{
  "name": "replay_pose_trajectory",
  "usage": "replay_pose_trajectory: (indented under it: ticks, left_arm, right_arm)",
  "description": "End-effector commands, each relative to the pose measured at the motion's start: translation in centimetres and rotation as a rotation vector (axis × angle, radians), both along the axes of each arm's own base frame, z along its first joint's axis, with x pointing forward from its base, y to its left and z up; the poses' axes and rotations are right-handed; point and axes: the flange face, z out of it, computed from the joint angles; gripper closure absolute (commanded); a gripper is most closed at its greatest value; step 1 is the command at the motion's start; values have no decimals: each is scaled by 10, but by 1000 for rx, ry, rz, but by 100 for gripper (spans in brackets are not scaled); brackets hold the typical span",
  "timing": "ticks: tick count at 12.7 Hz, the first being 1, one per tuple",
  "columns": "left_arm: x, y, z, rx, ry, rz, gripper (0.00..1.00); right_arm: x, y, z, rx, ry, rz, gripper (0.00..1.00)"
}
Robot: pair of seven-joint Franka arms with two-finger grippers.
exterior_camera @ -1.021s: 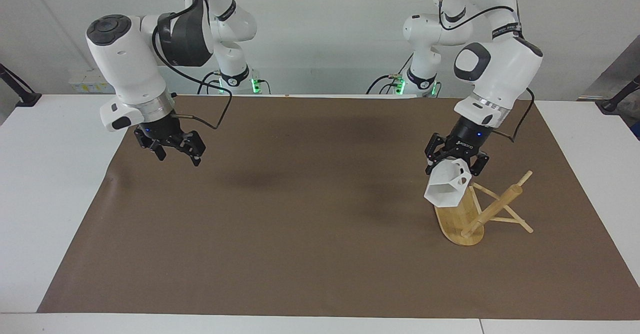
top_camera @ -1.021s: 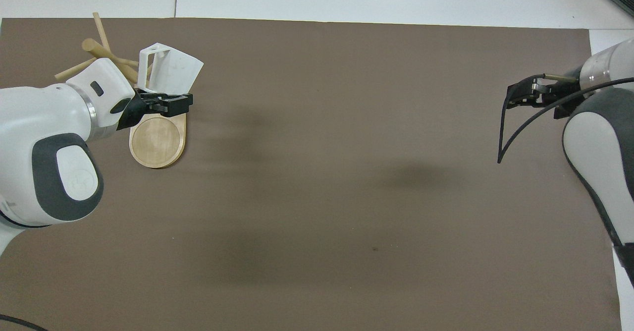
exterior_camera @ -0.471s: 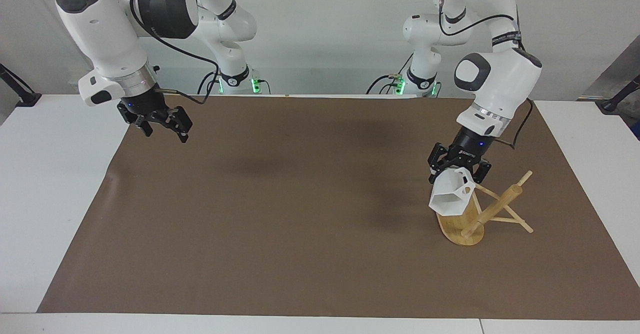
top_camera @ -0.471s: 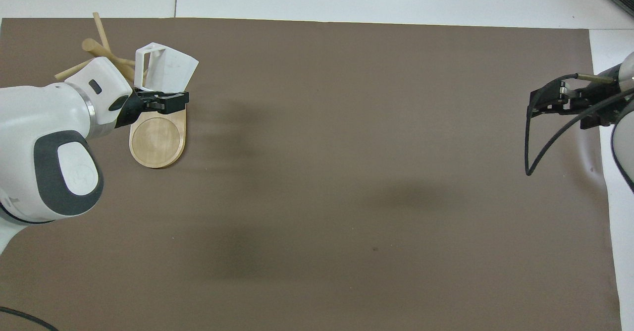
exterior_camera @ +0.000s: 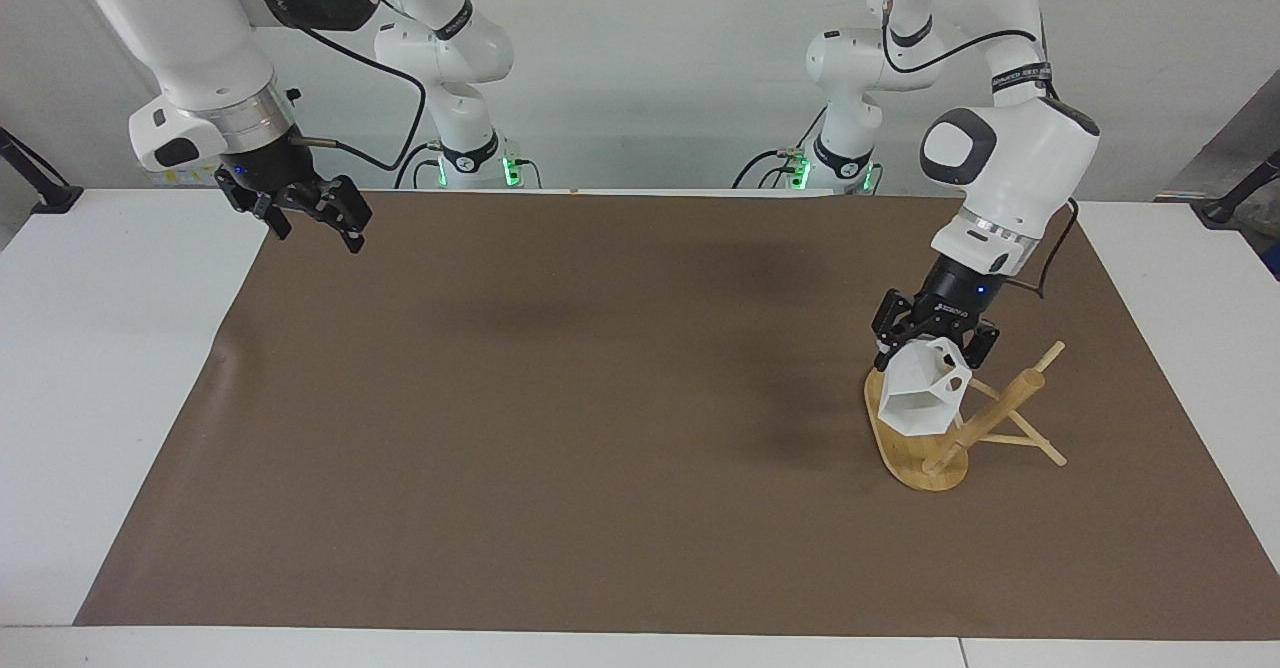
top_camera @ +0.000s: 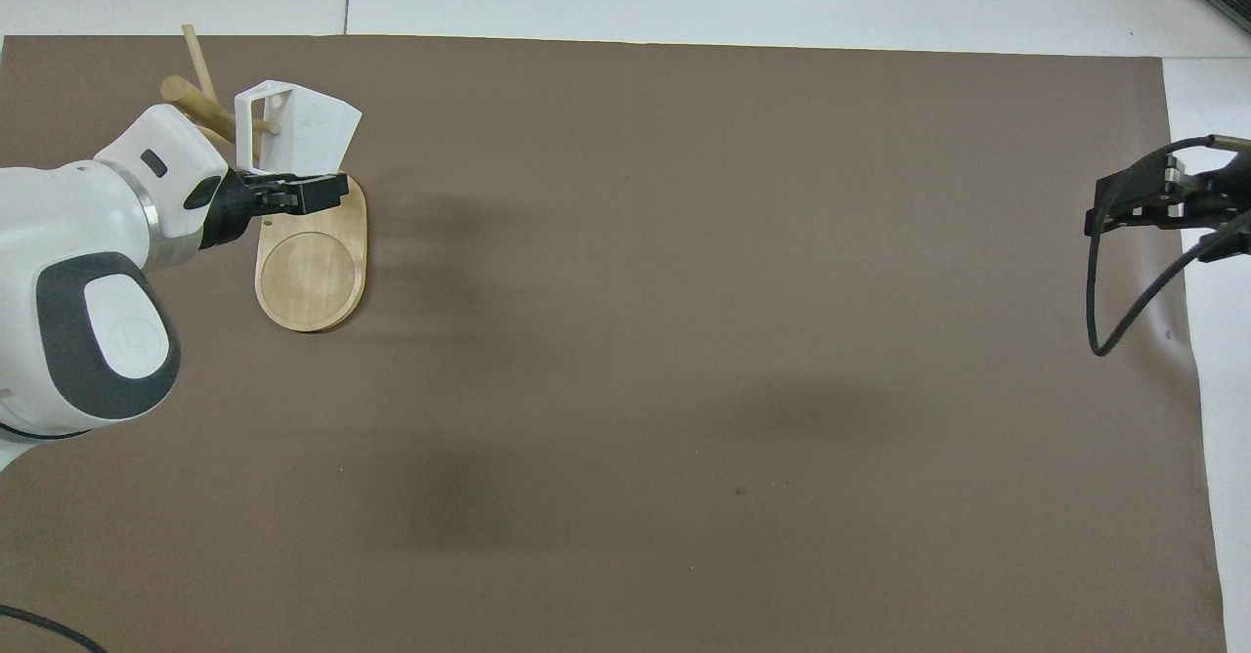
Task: Hang cup on rack
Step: 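Hang the cup on a wooden peg while the right gripper retreats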
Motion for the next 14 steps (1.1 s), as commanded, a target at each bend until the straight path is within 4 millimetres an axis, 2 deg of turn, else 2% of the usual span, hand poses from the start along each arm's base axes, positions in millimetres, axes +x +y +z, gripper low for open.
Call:
replay_pose_trajectory:
  ticks: [1,6,9,10,11,12,13,14]
  left_arm:
    - [8,4,-2,2,4,40,100]
    - [11,17,-6,-33,37,132,100]
    - [11,18,-7,-37,39,144,100]
    - [11,18,-7,-37,40,143,82]
    - [11,19,-7,-36,38,145,51]
    - [11,19,-6,-36,37,145,7]
    - [11,19,-7,-35,36,143,0]
    - [12,22,-5,-34,34,146,0]
  right_arm:
    - [-4,-31,5,-11,-6,-19,0]
    - [-3,-33,4,-11,-7,19,0]
    - [-1,-34,3,-6,-24,129,0]
    - [-1,-34,3,-4,-24,132,0]
    - [-2,-32,3,-2,-23,138,0]
    - [-1,-28,3,0,-25,144,0]
    - [-1,-27,3,-2,-26,146,0]
    - [-1,-27,3,0,-25,146,0]
